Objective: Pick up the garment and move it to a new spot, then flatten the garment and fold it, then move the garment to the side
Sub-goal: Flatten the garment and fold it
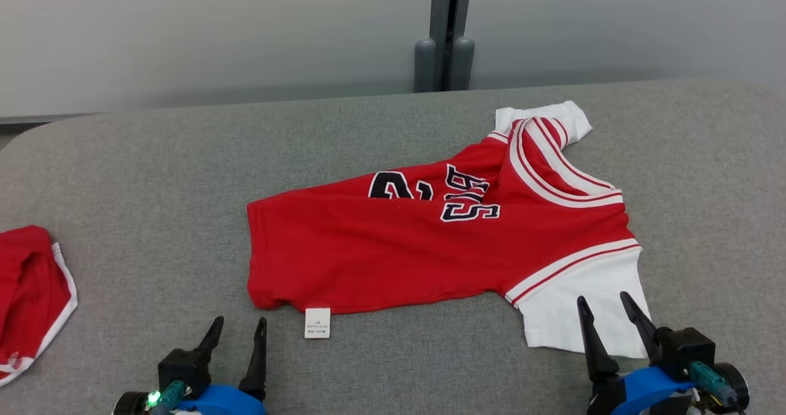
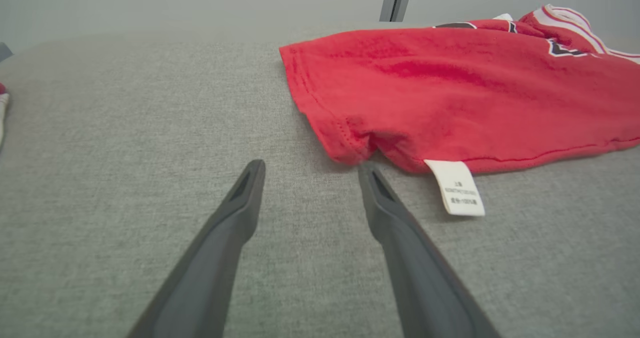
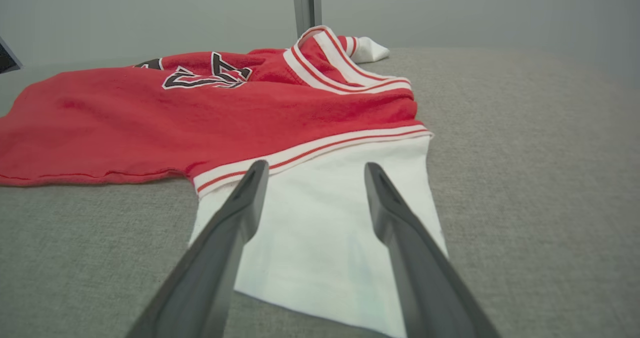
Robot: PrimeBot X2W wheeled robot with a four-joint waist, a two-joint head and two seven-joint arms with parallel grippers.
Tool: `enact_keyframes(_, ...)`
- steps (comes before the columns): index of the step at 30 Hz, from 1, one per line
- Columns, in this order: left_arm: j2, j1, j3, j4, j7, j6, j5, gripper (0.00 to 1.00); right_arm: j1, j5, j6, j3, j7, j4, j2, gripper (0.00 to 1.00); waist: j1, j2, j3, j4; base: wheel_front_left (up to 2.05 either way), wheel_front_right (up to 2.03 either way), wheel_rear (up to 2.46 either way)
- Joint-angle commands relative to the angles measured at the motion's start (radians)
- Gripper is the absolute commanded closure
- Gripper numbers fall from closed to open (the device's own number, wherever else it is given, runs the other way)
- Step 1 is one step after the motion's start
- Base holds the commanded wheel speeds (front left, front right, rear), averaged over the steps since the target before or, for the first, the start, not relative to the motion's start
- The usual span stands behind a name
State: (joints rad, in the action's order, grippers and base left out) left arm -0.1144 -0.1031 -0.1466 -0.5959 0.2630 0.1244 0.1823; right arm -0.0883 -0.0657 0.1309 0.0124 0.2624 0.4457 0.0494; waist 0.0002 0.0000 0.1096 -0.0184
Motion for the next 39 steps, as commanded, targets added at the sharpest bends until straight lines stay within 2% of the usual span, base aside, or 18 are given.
enact_keyframes(1, -0.005, -0.029, -0.014, -0.014, 0.003, 0.009, 0.017, 0.00, -0.020, 0.007, 0.000, 0.001, 0.004, -0.008, 0.003, 0.00, -0.0002, 0.0000, 0.026, 0.000, 0.00, 0.00, 0.00)
enact_keyframes(8, -0.054, -0.083, -0.133, -0.024, 0.003, 0.006, 0.144, 0.00, -0.049, 0.010, 0.000, -0.004, 0.004, -0.018, 0.003, 0.00, -0.0002, 0.0000, 0.077, -0.028, 0.00, 0.00, 0.00)
enact_keyframes(10, -0.074, -0.092, -0.138, -0.022, 0.003, 0.006, 0.166, 0.00, -0.052, 0.009, 0.000, -0.003, 0.004, -0.020, 0.003, 0.00, -0.0002, 0.0000, 0.082, -0.031, 0.00, 0.00, 0.00)
enact_keyframes(24, -0.117, -0.121, -0.193, 0.019, 0.003, 0.006, 0.233, 0.00, -0.071, -0.006, 0.000, -0.016, 0.004, -0.031, 0.003, 0.00, -0.0002, 0.0000, 0.115, -0.042, 0.00, 0.00, 0.00)
enact_keyframes(25, -0.119, -0.122, -0.197, 0.025, 0.003, 0.006, 0.234, 0.22, -0.071, -0.008, 0.000, -0.016, 0.004, -0.030, 0.003, 0.00, -0.0002, 0.0000, 0.117, -0.043, 0.00, 0.00, 0.00)
enact_keyframes(27, -0.123, -0.121, -0.208, 0.032, 0.003, 0.006, 0.234, 0.99, -0.069, -0.007, 0.000, -0.011, 0.004, -0.028, 0.003, 0.00, -0.0002, 0.0000, 0.120, -0.044, 0.00, 0.00, 0.00)
enact_keyframes(32, -0.131, -0.094, -0.226, 0.038, 0.003, 0.007, 0.235, 1.00, -0.059, 0.000, 0.000, 0.027, 0.004, -0.006, 0.003, 0.00, -0.0002, 0.0000, 0.110, -0.037, 0.00, 0.00, 0.00)
enact_keyframes(39, -0.143, -0.051, -0.230, 0.055, 0.003, 0.006, 0.227, 1.00, -0.035, 0.016, 0.000, 0.126, 0.004, 0.066, 0.003, 0.00, -0.0002, 0.0000, 0.070, 0.006, 0.00, 0.00, 0.00)
